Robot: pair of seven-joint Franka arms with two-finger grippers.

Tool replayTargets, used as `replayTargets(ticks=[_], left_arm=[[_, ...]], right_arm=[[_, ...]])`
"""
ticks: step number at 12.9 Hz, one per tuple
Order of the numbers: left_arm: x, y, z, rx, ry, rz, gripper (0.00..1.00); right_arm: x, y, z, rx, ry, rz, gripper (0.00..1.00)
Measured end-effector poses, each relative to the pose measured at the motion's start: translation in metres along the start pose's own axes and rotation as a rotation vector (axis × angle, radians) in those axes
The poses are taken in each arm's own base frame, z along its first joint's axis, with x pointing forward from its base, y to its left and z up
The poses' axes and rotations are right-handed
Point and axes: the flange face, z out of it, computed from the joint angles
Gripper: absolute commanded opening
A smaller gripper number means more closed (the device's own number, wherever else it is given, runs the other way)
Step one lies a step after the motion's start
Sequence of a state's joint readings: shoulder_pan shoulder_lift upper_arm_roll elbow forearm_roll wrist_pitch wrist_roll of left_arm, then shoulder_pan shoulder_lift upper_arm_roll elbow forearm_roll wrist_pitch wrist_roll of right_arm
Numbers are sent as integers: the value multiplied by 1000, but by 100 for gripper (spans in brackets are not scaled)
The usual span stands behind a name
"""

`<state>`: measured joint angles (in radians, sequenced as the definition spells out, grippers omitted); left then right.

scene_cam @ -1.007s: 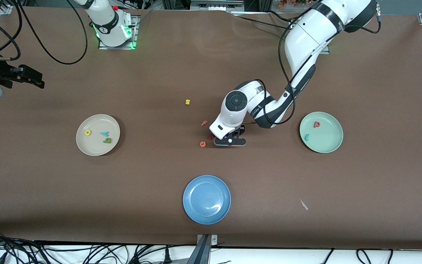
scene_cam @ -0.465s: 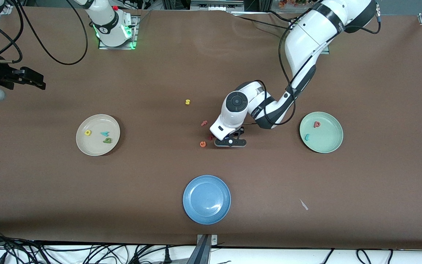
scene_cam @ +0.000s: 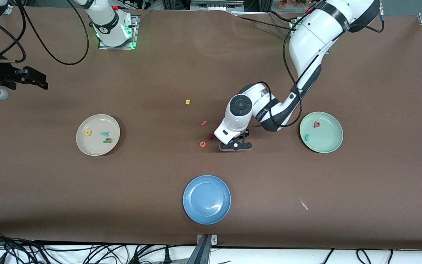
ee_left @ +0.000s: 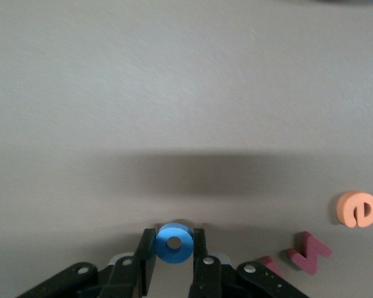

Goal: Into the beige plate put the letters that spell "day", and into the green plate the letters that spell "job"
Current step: 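Grasp the blue o with the left gripper and lift it toward the green plate, then lower the blue o onto the green plate and open the left gripper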

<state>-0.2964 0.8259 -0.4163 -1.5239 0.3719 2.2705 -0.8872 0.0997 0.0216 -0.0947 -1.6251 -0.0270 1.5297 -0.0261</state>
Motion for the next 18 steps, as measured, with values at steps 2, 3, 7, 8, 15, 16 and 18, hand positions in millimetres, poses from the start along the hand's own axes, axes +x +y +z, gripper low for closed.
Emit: replayTargets(ticks=[2, 3, 7, 8, 15, 16, 18], left_arm=[[6, -10, -25, 44, -5, -11, 0], [6, -13, -36, 67, -10, -13, 0], [14, -42, -59, 149, -59, 50, 0], [21, -55, -64, 159, -68, 68, 0], [58, -153, -100, 132, -210, 246, 0], [61, -168, -101, 131, -223, 276, 0], [66, -204, -97, 124, -255, 338, 0]], right_arm=[[0, 0, 0, 0, 0, 0, 100], [0, 0, 0, 0, -1, 0, 100], [0, 0, 0, 0, -1, 0, 100], [0, 0, 0, 0, -1, 0, 100], [0, 0, 0, 0, -2, 0, 100], [0, 0, 0, 0, -4, 0, 100], [-1, 0, 0, 0, -5, 0, 100]])
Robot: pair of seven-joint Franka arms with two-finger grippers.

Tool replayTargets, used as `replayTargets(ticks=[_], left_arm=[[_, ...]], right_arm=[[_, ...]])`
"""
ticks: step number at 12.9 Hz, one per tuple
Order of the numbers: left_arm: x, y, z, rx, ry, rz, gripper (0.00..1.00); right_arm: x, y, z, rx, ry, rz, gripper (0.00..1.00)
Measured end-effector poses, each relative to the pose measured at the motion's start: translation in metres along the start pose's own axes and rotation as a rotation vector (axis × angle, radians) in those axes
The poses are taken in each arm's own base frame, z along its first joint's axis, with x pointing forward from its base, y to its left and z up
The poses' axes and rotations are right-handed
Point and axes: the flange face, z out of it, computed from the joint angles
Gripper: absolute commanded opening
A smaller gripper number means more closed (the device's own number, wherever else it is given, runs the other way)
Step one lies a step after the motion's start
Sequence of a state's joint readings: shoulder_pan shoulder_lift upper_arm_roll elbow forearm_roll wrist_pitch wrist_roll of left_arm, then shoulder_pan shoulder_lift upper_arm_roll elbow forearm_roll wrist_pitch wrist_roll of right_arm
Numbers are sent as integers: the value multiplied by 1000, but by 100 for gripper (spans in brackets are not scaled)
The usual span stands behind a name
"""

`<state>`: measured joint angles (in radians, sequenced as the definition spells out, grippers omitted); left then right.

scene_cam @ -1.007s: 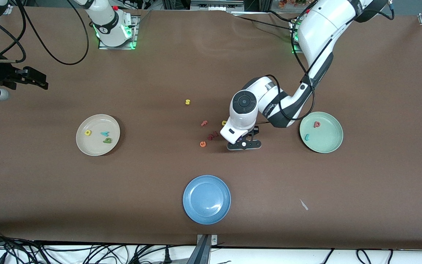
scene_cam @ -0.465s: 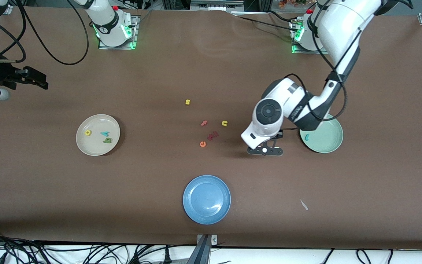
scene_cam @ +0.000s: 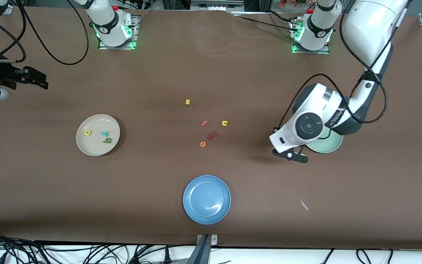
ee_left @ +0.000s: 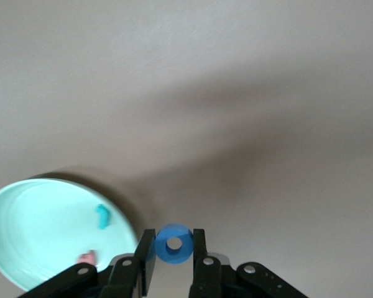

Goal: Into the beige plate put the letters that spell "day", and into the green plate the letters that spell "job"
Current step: 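Lower the blue o onto the green plate and open the left gripper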

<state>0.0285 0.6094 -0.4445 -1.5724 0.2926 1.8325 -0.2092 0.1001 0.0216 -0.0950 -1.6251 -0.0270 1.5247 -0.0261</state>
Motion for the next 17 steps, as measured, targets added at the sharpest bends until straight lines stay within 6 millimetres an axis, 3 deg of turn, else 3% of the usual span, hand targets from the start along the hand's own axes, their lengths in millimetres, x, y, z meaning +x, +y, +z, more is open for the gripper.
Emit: replayTargets(ticks=[6, 8, 10, 13, 15, 17], left_arm=[[-21, -121, 41, -63, -73, 137, 0], [-31, -152, 58, -88, -80, 164, 0], [-37, -158, 84, -104, -52, 176, 0], [-47, -144, 124, -118, -17, 195, 0], [-52, -141, 140, -93, 4, 221, 0], [-59, -156, 147, -67, 11, 223, 0]], right_arm=[[0, 0, 0, 0, -1, 0, 100], [0, 0, 0, 0, -1, 0, 100], [0, 0, 0, 0, -1, 0, 100], [0, 0, 0, 0, -2, 0, 100], [0, 0, 0, 0, -2, 0, 100], [0, 0, 0, 0, -3, 0, 100]])
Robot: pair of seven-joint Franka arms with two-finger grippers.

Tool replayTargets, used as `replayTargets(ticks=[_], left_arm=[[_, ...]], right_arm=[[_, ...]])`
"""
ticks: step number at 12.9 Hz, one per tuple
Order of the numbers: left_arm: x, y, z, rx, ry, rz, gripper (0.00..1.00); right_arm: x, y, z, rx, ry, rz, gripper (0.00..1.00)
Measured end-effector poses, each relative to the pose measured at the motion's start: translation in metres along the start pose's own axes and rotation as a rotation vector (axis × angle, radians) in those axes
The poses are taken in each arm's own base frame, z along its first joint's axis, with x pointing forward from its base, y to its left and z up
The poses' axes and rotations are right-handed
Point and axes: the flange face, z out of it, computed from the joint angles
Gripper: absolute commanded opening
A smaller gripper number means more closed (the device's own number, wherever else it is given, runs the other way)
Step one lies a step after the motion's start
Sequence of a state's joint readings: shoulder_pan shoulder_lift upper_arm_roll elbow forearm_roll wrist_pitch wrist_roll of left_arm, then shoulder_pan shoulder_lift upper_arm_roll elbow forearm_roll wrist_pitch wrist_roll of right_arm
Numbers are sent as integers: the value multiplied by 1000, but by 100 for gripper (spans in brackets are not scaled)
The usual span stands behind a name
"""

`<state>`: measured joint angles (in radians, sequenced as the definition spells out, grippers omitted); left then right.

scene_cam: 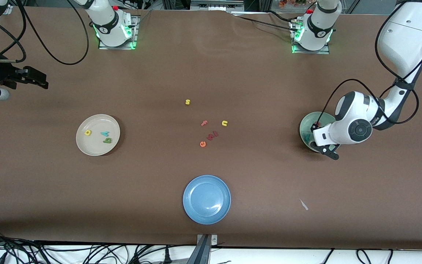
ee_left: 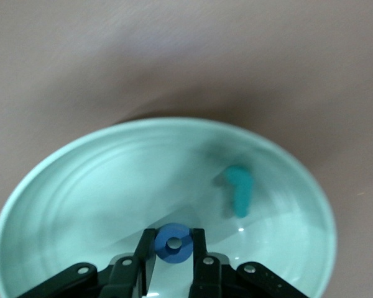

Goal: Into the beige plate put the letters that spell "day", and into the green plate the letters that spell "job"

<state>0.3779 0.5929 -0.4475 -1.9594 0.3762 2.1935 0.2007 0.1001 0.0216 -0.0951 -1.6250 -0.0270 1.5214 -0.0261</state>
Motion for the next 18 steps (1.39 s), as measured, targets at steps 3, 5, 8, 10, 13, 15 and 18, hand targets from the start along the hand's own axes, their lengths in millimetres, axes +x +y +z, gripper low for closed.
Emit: replayTargets(ticks=[3, 5, 8, 10, 13, 15, 18], left_arm=[[-6, -8, 1, 1, 2, -10, 18], [-6, -7, 1, 0, 1, -8, 99], [-6, -6, -1, 2, 4, -6, 100], [-4, -2, -11, 12, 14, 0, 100], [1, 20, -41, 24, 15, -3, 100], [8, 47, -72, 13, 2, -39, 100], [18, 79, -134, 2, -33, -120, 100]], right_arm=[[0, 0, 0, 0, -1, 0, 100], [0, 0, 0, 0, -1, 0, 100], [0, 0, 0, 0, -1, 0, 100], [0, 0, 0, 0, -1, 0, 100], [0, 0, 0, 0, -2, 0, 100], [0, 0, 0, 0, -2, 0, 100], [0, 0, 0, 0, -2, 1, 100]])
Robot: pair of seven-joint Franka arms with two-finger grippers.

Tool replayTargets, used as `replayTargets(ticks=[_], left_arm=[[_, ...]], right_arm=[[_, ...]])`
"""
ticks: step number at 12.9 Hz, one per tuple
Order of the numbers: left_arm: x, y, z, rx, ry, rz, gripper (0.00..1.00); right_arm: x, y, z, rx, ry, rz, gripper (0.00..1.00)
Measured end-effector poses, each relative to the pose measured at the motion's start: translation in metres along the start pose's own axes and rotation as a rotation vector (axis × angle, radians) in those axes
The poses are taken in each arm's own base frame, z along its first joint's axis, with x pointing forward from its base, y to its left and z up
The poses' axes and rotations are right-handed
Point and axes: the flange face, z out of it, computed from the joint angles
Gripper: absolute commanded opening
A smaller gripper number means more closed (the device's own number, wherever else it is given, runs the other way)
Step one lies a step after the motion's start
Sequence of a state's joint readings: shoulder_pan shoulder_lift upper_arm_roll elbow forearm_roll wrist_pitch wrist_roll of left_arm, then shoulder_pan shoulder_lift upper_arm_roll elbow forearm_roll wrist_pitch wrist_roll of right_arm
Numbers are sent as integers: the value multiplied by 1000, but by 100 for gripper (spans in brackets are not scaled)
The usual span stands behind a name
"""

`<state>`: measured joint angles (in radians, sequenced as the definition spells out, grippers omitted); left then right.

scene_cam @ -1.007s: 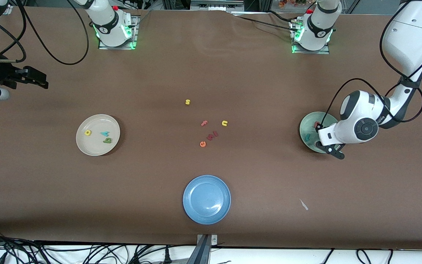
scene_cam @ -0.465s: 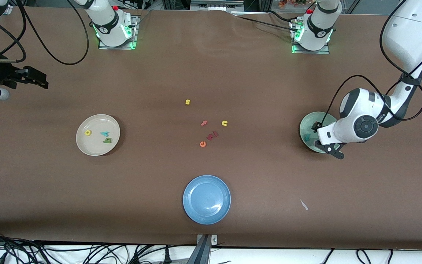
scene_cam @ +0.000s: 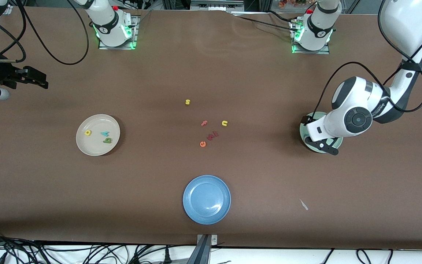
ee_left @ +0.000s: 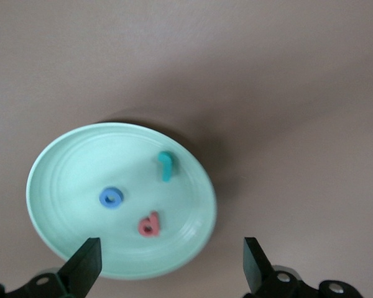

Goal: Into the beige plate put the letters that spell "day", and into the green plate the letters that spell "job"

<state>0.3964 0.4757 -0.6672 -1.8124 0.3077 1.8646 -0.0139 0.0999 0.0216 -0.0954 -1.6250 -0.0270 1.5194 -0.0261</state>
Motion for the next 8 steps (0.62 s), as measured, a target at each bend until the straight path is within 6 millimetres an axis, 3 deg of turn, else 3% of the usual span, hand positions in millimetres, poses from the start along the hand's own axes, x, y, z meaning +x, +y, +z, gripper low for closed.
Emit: replayTargets(ticks=[4, 8], left_arm=[[-1, 11, -101, -27, 38, -118, 100], [-19, 0, -162, -3, 108, -213, 100]], right_arm=[[0, 0, 0, 0, 0, 0, 100], [0, 1, 0, 0, -1, 1, 100]])
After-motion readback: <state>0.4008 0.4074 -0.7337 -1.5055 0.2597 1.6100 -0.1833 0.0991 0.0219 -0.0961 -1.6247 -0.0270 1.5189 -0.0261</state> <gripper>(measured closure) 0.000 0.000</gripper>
